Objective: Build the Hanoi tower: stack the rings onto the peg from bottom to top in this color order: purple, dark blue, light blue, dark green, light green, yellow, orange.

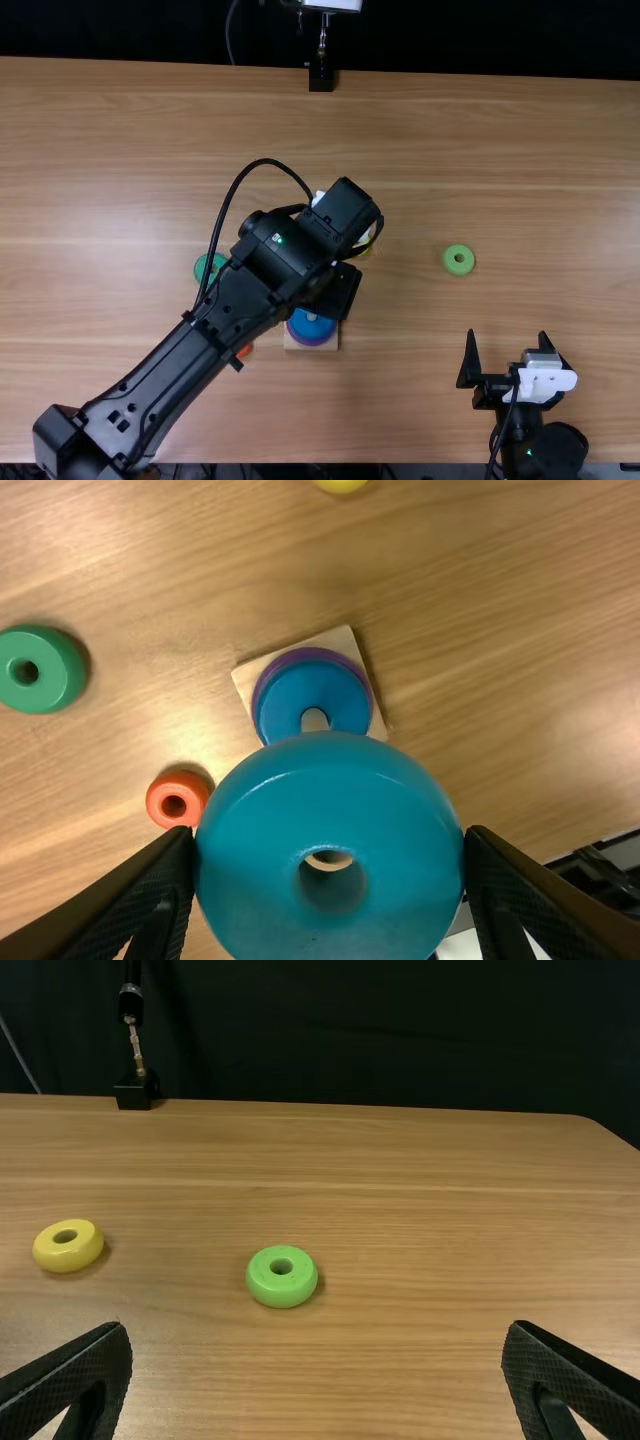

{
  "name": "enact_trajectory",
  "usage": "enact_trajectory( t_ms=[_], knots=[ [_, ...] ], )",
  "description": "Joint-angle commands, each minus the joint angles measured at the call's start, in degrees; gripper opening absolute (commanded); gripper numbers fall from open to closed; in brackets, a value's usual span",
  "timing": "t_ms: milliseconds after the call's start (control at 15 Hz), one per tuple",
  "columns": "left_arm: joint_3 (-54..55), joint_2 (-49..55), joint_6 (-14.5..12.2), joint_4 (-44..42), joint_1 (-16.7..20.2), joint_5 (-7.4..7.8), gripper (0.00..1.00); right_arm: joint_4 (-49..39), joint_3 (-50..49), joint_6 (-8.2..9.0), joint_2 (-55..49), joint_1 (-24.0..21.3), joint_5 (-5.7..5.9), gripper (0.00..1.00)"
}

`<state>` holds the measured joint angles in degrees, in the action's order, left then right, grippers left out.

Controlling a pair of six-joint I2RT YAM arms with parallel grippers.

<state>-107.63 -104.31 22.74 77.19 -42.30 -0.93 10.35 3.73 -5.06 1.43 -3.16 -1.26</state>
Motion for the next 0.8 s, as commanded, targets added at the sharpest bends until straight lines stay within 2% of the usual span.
enact_trajectory(
  t_ms=[0, 267, 333, 400, 467, 533, 600, 667, 733],
  knots=[
    [-1.5, -1.3, 0.3, 0.0, -0.9, 0.3, 0.0, 0.2, -1.7, -0.11, -0.7, -0.4, 0.52, 1.0],
    [-1.3, -1.3, 0.1, 0.0, -0.7, 0.3, 0.0, 0.3, -1.7, -0.11, -0.6, -0.4, 0.52, 1.0],
    [-1.2, -1.2, 0.1, 0.0, -0.4, 0.4, 0.08, 0.3, -1.6, -0.11, -0.7, -0.4, 0.52, 1.0],
    [-0.6, -1.2, 0.0, 0.0, -0.2, 0.4, 0.45, 0.2, -1.7, -0.11, -0.7, -0.4, 0.52, 1.0],
    [0.4, -1.1, 0.0, 0.0, -0.1, 0.51, 0.86, 0.2, -1.7, -0.11, -0.6, -0.4, 0.52, 1.0],
    [1.0, -1.1, 0.0, 0.1, -0.1, 0.72, 1.0, 0.3, -1.7, -0.11, -0.6, -0.4, 0.52, 1.0],
    [1.3, -1.0, 0.0, 0.3, 0.4, 2.51, 1.0, 0.3, -1.7, -0.11, -0.6, -0.4, 0.52, 1.0],
    [1.4, -1.1, 0.0, 0.5, 1.8, 5.04, 1.0, 0.3, -1.7, -0.11, -0.6, -0.4, 0.52, 1.0],
    [1.4, -1.1, -0.1, 0.5, 2.8, 6.2, 1.0, 0.3, -1.6, -0.11, -0.7, -0.4, 0.52, 1.0]
  ],
)
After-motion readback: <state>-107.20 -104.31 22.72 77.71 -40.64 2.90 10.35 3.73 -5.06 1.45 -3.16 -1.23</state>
